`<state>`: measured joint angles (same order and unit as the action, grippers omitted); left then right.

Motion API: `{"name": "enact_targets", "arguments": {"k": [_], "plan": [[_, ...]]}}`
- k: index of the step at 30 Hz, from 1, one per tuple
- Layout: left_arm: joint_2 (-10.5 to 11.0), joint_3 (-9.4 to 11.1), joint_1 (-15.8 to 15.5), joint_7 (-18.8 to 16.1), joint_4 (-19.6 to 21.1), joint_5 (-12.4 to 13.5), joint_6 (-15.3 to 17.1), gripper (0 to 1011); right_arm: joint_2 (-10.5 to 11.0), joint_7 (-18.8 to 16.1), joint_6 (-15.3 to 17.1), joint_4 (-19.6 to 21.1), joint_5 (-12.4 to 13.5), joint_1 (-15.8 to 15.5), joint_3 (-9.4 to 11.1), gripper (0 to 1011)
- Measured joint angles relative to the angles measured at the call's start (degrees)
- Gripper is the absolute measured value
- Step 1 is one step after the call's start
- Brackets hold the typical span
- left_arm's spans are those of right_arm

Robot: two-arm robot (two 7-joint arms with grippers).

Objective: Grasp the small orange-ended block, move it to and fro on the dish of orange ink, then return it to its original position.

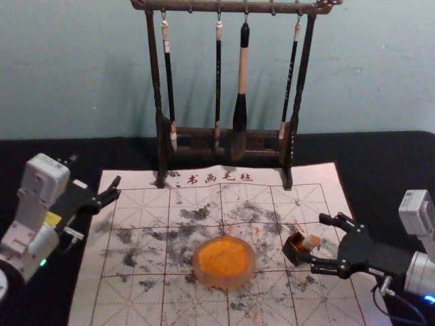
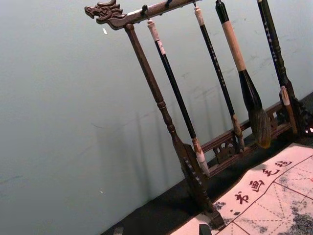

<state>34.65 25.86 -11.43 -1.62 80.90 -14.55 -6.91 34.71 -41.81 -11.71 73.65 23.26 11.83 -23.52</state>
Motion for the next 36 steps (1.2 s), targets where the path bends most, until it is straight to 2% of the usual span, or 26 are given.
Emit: {"name": "enact_targets", "arguments": {"k": [7,12,14,15,18,19,25,28,32,36], "plan": [[0.0,0.0,0.0,0.0,0.0,0.0,0.0,1001,0.0,0.0,0.0,0.0,0.0,0.0,0.0,870],[0.0,0.0,0.0,0.0,0.0,0.0,0.0,1001,0.0,0.0,0.0,0.0,0.0,0.0,0.0,712],[0.0,0.0,0.0,0.0,0.0,0.0,0.0,1001,0.0,0.1,-0.1,0.0,0.0,0.0,0.0,679],[0.0,0.0,0.0,0.0,0.0,0.0,0.0,1001,0.0,0.1,0.0,0.0,0.0,0.0,0.0,621],[0.0,0.0,0.0,0.0,0.0,0.0,0.0,1001,0.0,0.1,0.0,0.0,0.0,0.0,0.0,552],[0.0,0.0,0.0,0.0,0.0,0.0,0.0,1001,0.0,0.1,-0.1,0.0,0.0,0.0,0.0,490],[0.0,0.0,0.0,0.0,0.0,0.0,0.0,1001,0.0,0.1,-0.1,0.0,0.0,0.0,0.0,333],[0.0,0.0,0.0,0.0,0.0,0.0,0.0,1001,0.0,0.1,0.0,0.0,0.0,0.0,0.0,190],[0.0,0.0,0.0,0.0,0.0,0.0,0.0,1002,0.0,0.1,0.0,0.0,0.0,0.0,0.0,111],[0.0,0.0,0.0,0.0,0.0,0.0,0.0,1001,0.0,0.1,0.0,0.0,0.0,0.0,0.0,111]]}}
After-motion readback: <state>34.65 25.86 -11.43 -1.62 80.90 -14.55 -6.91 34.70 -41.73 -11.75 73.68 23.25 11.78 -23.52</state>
